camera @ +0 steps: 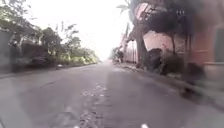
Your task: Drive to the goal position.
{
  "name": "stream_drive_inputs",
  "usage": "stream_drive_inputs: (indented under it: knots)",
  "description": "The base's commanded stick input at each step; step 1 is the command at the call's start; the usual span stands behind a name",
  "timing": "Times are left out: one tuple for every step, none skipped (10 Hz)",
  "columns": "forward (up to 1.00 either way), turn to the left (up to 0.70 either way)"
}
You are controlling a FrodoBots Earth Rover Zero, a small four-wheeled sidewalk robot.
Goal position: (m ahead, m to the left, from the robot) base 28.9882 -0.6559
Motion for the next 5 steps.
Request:
stream_drive_inputs:
  knots:
    - [1.0,0.0]
    - [1.0,0.0]
    - [1.0,0.0]
    - [1.0,0.0]
    - [1.0,0.0]
